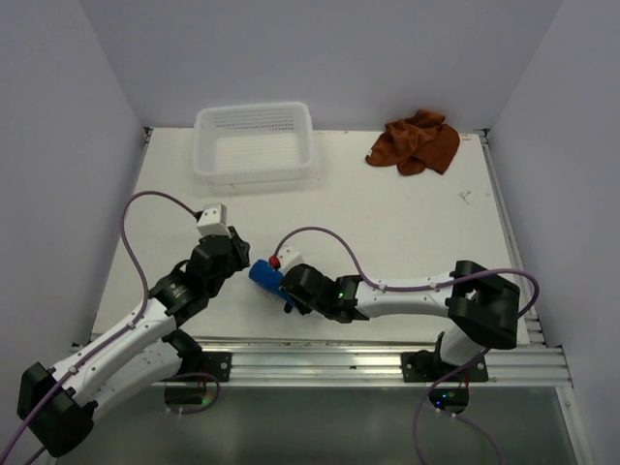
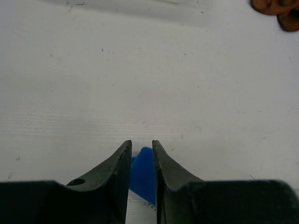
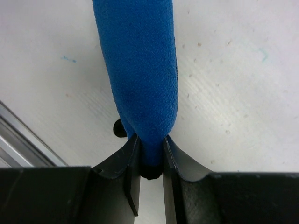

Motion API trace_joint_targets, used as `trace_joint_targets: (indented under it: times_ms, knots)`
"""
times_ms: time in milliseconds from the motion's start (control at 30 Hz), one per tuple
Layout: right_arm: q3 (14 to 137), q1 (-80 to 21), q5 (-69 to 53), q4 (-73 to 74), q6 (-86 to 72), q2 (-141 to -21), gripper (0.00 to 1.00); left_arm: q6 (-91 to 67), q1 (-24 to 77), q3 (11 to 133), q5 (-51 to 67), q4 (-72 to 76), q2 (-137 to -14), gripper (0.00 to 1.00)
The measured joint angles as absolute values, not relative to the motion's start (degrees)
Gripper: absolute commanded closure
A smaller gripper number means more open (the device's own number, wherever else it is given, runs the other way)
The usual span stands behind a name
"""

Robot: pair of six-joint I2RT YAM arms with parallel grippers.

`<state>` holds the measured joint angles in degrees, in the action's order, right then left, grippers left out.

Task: Roll the towels
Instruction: Place the rolled towel into the container

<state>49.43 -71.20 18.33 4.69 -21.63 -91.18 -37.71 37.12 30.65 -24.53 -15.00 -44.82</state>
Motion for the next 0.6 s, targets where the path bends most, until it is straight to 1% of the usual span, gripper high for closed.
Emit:
trace_joint_targets:
  times_ms: [200,267,400,600]
  knots:
    - [59.6,-70.0,22.2,9.0,-15.4,-95.2,1.00,-36.8,37.1,30.7,-27.6,-15.4,-45.7,0.73]
    - [62.8,-68.4,22.4,10.0,-13.7,-96.1,1.00,-36.8,37.1,30.5,-28.4,-15.5,-45.7,0.75]
    - [70.3,-63.0,21.0,12.4,-11.2,-98.1,1.00,-36.9,37.1,28.8,-30.1,-15.6,-44.3,0.80]
    - [86.0,-55.0,17.2,16.0,-8.4,-104.7,1.00,-37.3,37.1,25.2,-32.6,-15.0,-36.4,0.79]
